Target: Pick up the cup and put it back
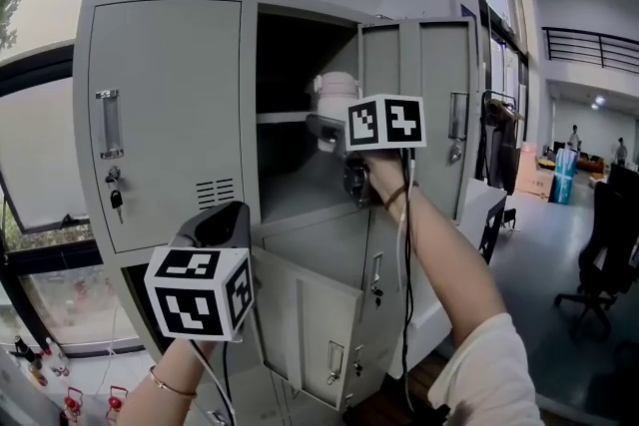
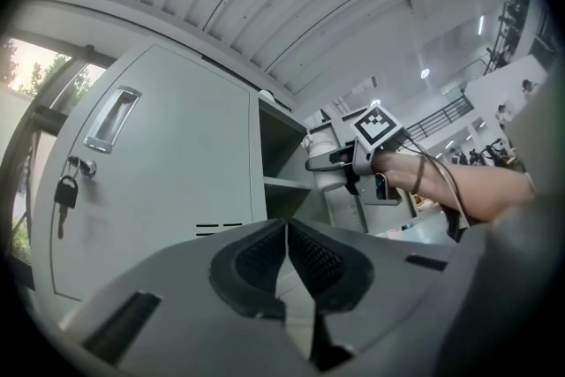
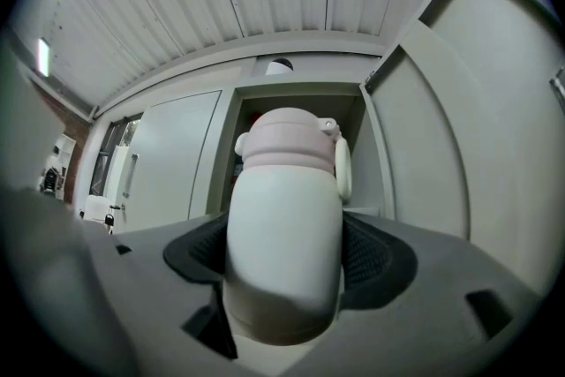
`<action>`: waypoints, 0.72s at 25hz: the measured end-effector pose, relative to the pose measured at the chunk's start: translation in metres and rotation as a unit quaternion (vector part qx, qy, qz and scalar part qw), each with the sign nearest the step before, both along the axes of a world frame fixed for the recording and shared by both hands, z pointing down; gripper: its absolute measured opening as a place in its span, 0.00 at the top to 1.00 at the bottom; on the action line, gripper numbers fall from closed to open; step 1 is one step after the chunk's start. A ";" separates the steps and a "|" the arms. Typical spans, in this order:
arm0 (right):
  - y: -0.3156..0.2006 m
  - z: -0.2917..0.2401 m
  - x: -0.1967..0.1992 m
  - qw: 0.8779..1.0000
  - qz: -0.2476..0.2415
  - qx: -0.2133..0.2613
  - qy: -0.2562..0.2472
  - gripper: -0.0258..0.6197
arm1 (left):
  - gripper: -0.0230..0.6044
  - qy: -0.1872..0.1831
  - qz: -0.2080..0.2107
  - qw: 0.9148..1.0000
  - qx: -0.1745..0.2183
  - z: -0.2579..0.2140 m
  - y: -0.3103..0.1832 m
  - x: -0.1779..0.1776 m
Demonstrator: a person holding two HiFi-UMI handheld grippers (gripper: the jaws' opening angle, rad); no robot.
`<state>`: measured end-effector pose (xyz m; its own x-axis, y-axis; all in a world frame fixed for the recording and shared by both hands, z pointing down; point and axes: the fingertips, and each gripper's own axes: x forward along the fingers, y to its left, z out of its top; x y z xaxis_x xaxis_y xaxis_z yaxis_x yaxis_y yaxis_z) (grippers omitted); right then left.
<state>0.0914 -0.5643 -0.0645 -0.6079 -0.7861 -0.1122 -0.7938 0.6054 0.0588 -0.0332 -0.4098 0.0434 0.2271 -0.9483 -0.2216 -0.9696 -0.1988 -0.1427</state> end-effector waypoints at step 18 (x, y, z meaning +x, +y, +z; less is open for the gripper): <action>0.065 0.119 0.049 0.998 0.049 0.020 0.036 0.42 | 0.95 0.025 0.025 0.999 -0.009 0.058 0.037 0.025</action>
